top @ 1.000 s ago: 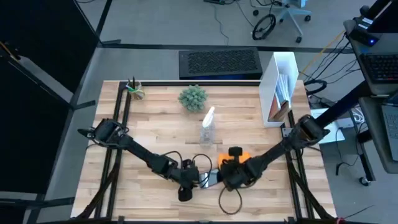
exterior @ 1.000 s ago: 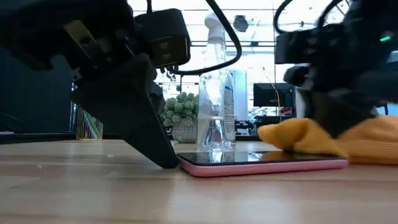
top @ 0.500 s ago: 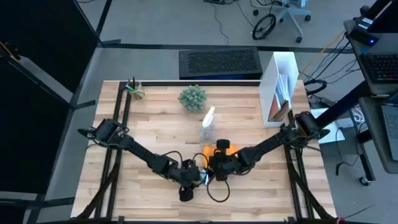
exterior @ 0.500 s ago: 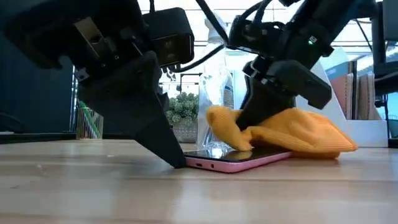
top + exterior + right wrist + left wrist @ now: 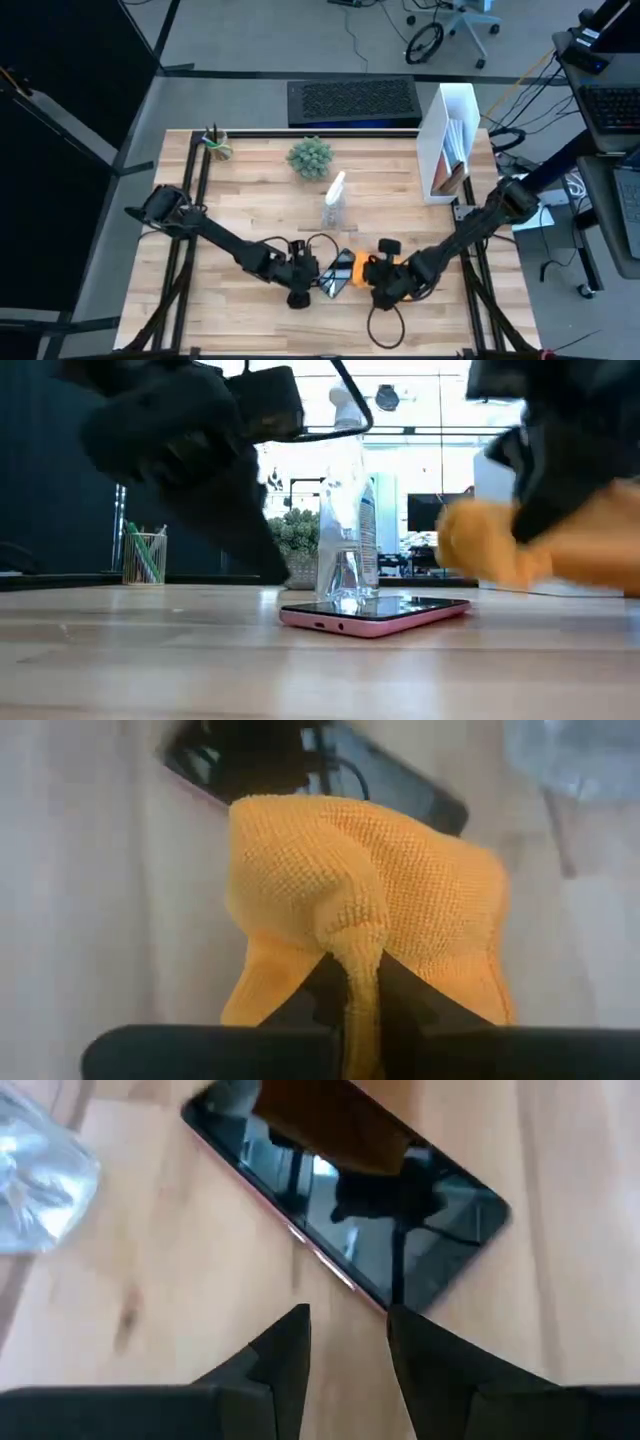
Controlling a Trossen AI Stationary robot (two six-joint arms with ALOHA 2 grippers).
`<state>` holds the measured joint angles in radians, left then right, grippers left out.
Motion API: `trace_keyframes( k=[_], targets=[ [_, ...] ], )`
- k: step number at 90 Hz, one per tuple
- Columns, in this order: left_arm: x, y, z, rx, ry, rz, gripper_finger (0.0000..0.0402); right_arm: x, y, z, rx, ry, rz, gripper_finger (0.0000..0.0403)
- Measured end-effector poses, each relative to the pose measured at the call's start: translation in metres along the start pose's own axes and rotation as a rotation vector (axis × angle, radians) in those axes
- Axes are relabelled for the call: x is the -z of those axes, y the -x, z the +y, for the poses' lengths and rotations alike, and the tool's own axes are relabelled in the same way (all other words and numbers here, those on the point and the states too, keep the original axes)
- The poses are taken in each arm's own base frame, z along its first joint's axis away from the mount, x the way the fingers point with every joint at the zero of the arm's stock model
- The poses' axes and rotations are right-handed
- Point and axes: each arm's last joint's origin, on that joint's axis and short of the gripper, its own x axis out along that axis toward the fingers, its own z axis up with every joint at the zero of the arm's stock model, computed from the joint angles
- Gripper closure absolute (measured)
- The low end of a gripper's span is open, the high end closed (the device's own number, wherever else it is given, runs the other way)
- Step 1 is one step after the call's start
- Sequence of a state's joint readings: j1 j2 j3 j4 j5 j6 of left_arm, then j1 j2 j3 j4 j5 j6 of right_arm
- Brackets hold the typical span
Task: Apply microfiber cloth
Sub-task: Wipe the cellphone with the microfiber cloth
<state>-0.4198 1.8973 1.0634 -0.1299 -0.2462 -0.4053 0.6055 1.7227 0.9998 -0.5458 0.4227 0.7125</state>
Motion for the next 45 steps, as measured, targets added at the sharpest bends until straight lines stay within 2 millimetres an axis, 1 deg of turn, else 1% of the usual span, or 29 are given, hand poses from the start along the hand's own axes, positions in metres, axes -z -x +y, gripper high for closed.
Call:
trace_keyframes(
  k=[8, 15, 30, 45],
  targets=[
    [0.005, -0.012, 0.003, 0.031, 0.011, 0.047, 0.0279, 0.011, -0.015, -0.001, 0.023, -0.017, 0.006, 0.0399],
    [0.006, -0.015, 0.002, 0.053, 0.024, 0.045, 0.0279, 0.016, -0.022, -0.002, 0.044, -0.017, 0.005, 0.0399],
    [0.002, -0.019, -0.010, 0.131, 0.045, -0.028, 0.0279, 0.010, -0.029, -0.010, 0.102, 0.039, -0.017, 0.0399],
    [-0.008, -0.017, -0.017, 0.213, 0.036, -0.137, 0.0279, -0.004, -0.035, -0.019, 0.111, 0.079, -0.070, 0.0399]
  ],
)
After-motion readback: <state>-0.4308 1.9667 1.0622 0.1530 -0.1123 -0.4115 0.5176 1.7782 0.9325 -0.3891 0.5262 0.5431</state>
